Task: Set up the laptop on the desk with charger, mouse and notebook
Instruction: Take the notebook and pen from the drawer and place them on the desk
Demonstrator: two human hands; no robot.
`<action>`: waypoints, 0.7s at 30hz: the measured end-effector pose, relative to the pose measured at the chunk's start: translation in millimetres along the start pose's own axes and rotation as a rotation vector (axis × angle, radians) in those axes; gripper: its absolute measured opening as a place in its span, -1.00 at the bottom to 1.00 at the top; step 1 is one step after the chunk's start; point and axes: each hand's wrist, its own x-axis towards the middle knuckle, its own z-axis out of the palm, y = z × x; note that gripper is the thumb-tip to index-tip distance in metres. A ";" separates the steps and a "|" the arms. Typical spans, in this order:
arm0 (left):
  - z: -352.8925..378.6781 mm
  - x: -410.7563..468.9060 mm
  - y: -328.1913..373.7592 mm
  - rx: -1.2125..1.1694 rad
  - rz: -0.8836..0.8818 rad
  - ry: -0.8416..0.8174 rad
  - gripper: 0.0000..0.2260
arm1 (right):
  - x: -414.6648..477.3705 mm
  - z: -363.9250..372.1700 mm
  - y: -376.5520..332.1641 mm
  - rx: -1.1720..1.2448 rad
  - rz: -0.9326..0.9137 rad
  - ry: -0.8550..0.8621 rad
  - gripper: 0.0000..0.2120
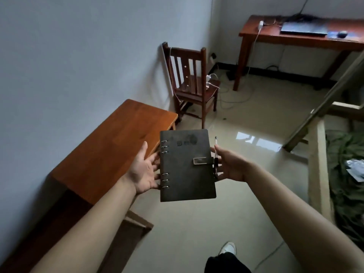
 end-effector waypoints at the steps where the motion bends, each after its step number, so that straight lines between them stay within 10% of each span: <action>1: 19.1 15.8 8.0 0.014 -0.003 -0.011 -0.26 | -3.1 -18.7 -11.4 0.000 -0.001 0.013 -0.58; 21: 241.3 305.3 165.0 0.222 -0.101 -0.191 -0.41 | 52.4 -291.1 -189.4 0.196 -0.081 0.136 -0.59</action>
